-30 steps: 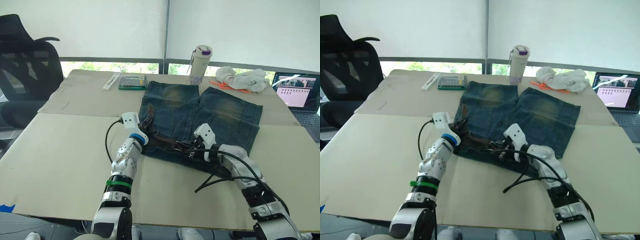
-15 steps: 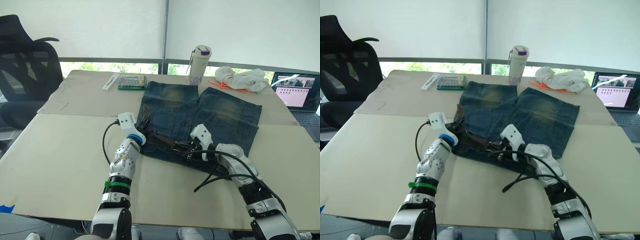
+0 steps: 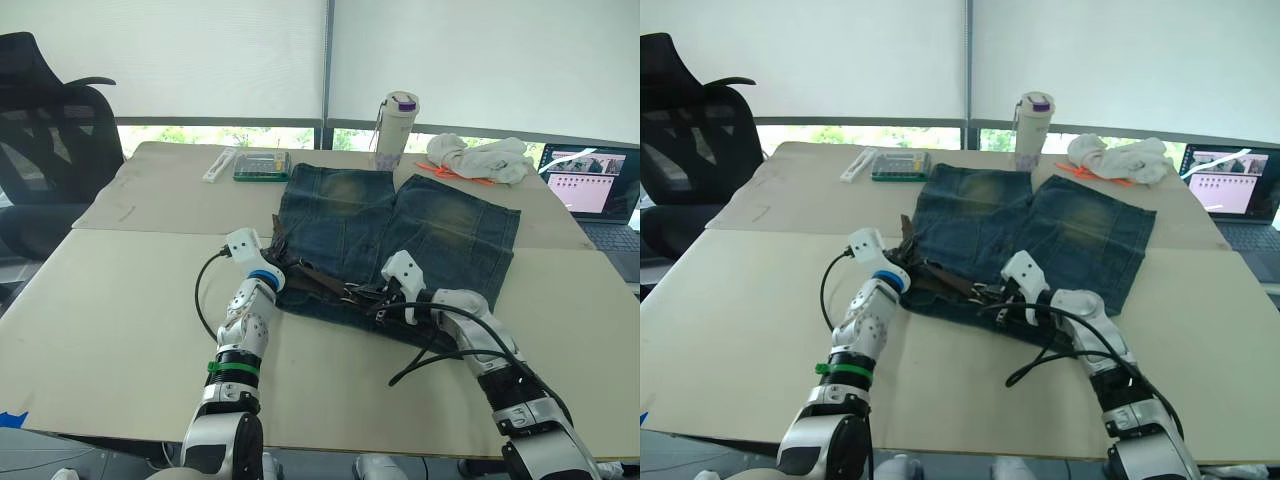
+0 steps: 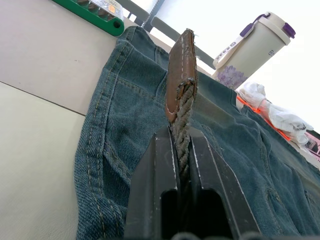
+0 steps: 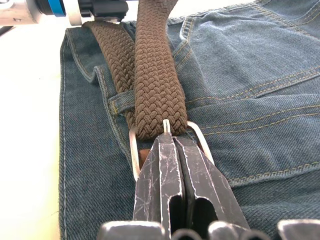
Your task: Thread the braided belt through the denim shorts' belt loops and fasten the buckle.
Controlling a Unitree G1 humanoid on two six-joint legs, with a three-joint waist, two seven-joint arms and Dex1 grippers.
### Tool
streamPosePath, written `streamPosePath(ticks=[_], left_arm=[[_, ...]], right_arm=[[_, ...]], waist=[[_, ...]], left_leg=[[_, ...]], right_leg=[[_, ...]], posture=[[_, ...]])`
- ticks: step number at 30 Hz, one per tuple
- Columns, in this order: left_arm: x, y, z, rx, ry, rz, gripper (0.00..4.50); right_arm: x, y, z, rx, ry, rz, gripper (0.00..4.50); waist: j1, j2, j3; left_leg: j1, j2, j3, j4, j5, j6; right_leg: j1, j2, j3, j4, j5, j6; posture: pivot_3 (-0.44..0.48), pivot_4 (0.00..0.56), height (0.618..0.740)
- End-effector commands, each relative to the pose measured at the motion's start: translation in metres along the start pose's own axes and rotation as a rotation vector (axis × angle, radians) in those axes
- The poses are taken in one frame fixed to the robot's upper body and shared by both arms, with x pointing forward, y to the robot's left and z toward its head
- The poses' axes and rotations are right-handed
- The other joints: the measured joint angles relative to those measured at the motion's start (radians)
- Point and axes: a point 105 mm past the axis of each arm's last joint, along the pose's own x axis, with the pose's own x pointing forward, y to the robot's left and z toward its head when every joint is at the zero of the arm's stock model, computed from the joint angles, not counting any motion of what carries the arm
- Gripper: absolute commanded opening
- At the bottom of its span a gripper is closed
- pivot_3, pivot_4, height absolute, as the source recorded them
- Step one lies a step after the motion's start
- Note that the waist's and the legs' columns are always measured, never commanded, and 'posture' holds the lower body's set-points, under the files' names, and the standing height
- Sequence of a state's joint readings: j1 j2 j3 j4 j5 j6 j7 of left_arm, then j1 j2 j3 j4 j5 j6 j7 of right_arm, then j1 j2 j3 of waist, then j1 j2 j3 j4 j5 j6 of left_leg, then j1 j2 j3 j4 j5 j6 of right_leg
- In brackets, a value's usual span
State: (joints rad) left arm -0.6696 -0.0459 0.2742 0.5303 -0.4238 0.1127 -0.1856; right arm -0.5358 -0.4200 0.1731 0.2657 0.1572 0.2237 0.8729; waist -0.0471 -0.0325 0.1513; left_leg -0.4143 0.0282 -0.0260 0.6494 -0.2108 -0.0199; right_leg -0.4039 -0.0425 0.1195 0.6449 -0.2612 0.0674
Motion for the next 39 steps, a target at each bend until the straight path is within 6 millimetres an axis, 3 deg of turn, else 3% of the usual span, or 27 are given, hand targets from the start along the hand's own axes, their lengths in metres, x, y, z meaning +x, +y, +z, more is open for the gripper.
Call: streamPosePath(ticks=[1, 19, 39], left_arm=[[0.003, -0.005, 0.016, 0.003, -0.050, -0.012, 0.00], [0.002, -0.007, 0.015, -0.002, -0.054, -0.015, 0.00], [0.001, -0.003, 0.017, -0.010, -0.065, 0.004, 0.00]], right_arm=[[0.000, 0.001, -0.012, -0.024, 0.066, 0.017, 0.06], [0.012, 0.007, -0.016, -0.079, 0.123, 0.083, 0.06], [0.012, 0.011, -0.046, -0.146, 0.302, 0.153, 0.06]], waist=[[0.000, 0.000, 0.000], [-0.001, 0.000, 0.000], [-0.007, 0.000, 0.000]], left_leg=[[0.000, 0.000, 0.000, 0.000, 0.000, 0.000], [0.003, 0.000, 0.000, 0.000, 0.000, 0.000], [0.015, 0.000, 0.000, -0.002, 0.000, -0.001]], right_leg=[[0.000, 0.000, 0.000, 0.000, 0.000, 0.000], [0.002, 0.000, 0.000, 0.001, 0.000, 0.000], [0.015, 0.000, 0.000, -0.003, 0.000, 0.000]], posture=[[0.000, 0.150, 0.737], [0.000, 0.150, 0.737], [0.000, 0.150, 0.737]])
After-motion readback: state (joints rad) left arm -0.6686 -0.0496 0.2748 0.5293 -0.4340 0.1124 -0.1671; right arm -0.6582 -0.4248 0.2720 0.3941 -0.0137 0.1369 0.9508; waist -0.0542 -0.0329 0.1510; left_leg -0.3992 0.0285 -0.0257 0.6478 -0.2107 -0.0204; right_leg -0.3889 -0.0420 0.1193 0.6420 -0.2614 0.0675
